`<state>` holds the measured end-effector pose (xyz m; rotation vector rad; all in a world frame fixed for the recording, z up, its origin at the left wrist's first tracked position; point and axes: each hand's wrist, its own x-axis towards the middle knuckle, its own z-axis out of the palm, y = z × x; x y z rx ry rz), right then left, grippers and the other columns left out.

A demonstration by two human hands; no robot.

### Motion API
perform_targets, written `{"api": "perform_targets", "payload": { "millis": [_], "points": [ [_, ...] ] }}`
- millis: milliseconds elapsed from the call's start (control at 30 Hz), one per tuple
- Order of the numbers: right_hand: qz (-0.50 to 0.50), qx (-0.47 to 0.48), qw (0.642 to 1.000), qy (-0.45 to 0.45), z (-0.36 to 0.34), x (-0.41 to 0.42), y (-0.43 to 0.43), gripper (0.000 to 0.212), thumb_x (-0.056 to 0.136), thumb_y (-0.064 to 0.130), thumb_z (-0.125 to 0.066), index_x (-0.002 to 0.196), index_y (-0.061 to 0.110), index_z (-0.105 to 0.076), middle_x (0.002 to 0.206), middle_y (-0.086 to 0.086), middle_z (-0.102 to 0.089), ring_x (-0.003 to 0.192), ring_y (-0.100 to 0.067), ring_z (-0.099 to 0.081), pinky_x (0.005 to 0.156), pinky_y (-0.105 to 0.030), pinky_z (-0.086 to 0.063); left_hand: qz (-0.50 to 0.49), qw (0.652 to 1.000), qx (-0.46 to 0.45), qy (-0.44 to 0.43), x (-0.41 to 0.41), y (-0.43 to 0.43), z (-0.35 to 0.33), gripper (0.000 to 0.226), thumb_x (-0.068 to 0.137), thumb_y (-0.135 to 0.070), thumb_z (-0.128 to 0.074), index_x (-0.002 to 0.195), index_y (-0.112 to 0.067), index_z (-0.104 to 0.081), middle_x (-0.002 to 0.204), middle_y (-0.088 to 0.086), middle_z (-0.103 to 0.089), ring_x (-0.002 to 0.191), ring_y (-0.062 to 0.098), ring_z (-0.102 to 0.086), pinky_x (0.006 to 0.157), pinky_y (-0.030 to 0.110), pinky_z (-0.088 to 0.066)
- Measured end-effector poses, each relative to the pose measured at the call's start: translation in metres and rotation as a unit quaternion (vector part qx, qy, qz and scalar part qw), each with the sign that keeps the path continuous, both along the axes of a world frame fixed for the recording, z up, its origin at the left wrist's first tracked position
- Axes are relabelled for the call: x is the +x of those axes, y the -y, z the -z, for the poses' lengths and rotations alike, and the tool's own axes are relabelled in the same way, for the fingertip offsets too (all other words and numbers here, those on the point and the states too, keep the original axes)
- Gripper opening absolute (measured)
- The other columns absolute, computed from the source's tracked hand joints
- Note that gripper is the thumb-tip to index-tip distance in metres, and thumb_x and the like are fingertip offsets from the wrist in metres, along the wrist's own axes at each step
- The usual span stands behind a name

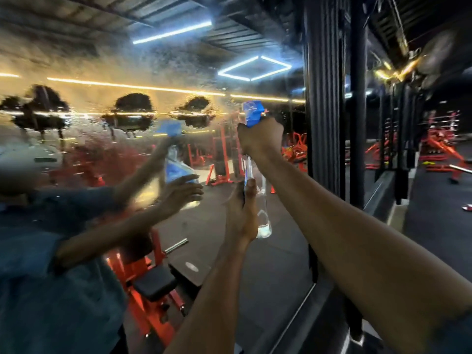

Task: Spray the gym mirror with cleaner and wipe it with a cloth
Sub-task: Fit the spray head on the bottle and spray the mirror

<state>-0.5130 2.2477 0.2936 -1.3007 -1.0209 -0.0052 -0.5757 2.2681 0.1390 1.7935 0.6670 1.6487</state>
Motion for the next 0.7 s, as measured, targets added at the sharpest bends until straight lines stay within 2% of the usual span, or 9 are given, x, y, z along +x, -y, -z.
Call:
{"api": "perform_targets", "payload": {
  "millis": [133, 200, 300, 367, 433, 500, 567, 633, 700],
  "points": [
    [-0.025, -0.008, 0.999, 0.021, 0.0, 0.03, -0.003, 0.02, 0.089, 0.024, -0.073, 0.092, 0.004, -0.074, 0.079, -0.006, -0.072, 0.075, -0.023, -0.071, 0.062, -0.032, -0.052, 0.009, 1.0, 0.013, 0.018, 0.031, -0.001, 0.0, 0.064, 0.098, -0.072, -0.038, 0.089, -0.013, -0.06, 0.074, -0.008, -0.058, 0.067, -0.003, -0.054, 0.065, 0.014, -0.04],
    [-0.044, -0.014, 0.999, 0.028, 0.001, 0.042, -0.005, 0.023, 0.09, 0.024, -0.074, 0.096, 0.002, -0.074, 0.074, -0.001, -0.067, 0.073, -0.021, -0.067, 0.062, -0.028, -0.048, -0.002, 1.0, 0.024, 0.017, 0.044, -0.004, 0.003, 0.065, 0.099, -0.072, -0.037, 0.099, -0.013, -0.064, 0.083, -0.005, -0.064, 0.073, -0.003, -0.058, 0.067, 0.01, -0.04],
    [-0.04, -0.022, 0.999, 0.023, 0.003, 0.058, -0.012, 0.016, 0.092, 0.025, -0.071, 0.081, 0.015, -0.066, 0.07, 0.006, -0.06, 0.08, -0.02, -0.069, 0.068, -0.028, -0.051, -0.009, 1.0, 0.02, 0.012, 0.058, -0.013, 0.006, 0.063, 0.091, -0.076, -0.033, 0.097, -0.021, -0.063, 0.083, -0.003, -0.063, 0.073, 0.002, -0.055, 0.067, 0.017, -0.041],
    [-0.022, -0.024, 0.999, 0.014, 0.004, 0.07, -0.017, 0.014, 0.093, 0.025, -0.07, 0.083, 0.016, -0.064, 0.071, 0.007, -0.057, 0.078, -0.019, -0.064, 0.068, -0.027, -0.047, -0.002, 1.0, 0.012, 0.006, 0.068, -0.016, 0.006, 0.066, 0.088, -0.078, -0.033, 0.094, -0.018, -0.062, 0.078, -0.006, -0.059, 0.069, 0.001, -0.052, 0.065, 0.021, -0.04],
    [0.009, -0.023, 1.0, 0.007, 0.005, 0.082, -0.02, 0.012, 0.093, 0.025, -0.069, 0.089, 0.015, -0.063, 0.076, 0.003, -0.059, 0.078, -0.019, -0.062, 0.069, -0.028, -0.049, 0.019, 1.0, -0.01, -0.005, 0.079, -0.023, 0.005, 0.074, 0.087, -0.079, -0.035, 0.097, -0.013, -0.066, 0.08, -0.002, -0.064, 0.072, 0.004, -0.059, 0.071, 0.027, -0.049],
    [0.028, -0.016, 0.999, -0.019, 0.007, 0.095, -0.021, 0.013, 0.092, 0.023, -0.069, 0.086, 0.016, -0.06, 0.079, 0.0, -0.061, 0.08, -0.022, -0.067, 0.073, -0.033, -0.057, 0.036, 0.999, -0.028, -0.022, 0.09, -0.031, 0.005, 0.085, 0.086, -0.087, -0.036, 0.102, -0.011, -0.07, 0.09, 0.008, -0.072, 0.087, 0.021, -0.07, 0.085, 0.048, -0.057],
    [0.033, -0.014, 0.999, -0.039, 0.008, 0.108, -0.021, 0.013, 0.09, 0.02, -0.07, 0.084, 0.015, -0.06, 0.075, 0.001, -0.062, 0.08, -0.024, -0.071, 0.076, -0.039, -0.062, 0.052, 0.997, -0.05, -0.039, 0.103, -0.035, 0.005, 0.094, 0.08, -0.096, -0.036, 0.108, -0.013, -0.071, 0.099, 0.01, -0.075, 0.097, 0.032, -0.071, 0.091, 0.058, -0.055],
    [0.024, -0.017, 0.999, -0.041, 0.01, 0.12, -0.023, 0.015, 0.087, 0.018, -0.07, 0.077, 0.015, -0.06, 0.079, -0.007, -0.071, 0.078, -0.026, -0.075, 0.074, -0.043, -0.064, 0.065, 0.995, -0.063, -0.05, 0.115, -0.034, 0.004, 0.096, 0.078, -0.098, -0.035, 0.112, -0.015, -0.071, 0.105, 0.006, -0.076, 0.103, 0.03, -0.072, 0.096, 0.055, -0.055],
    [0.025, -0.021, 0.999, -0.031, 0.011, 0.134, -0.026, 0.018, 0.087, 0.018, -0.069, 0.073, 0.017, -0.058, 0.084, -0.01, -0.074, 0.078, -0.027, -0.076, 0.071, -0.041, -0.064, 0.073, 0.994, -0.061, -0.051, 0.126, -0.031, 0.003, 0.082, 0.084, -0.089, -0.034, 0.111, -0.021, -0.071, 0.106, -0.001, -0.075, 0.104, 0.022, -0.072, 0.096, 0.045, -0.056]
  ]
}}
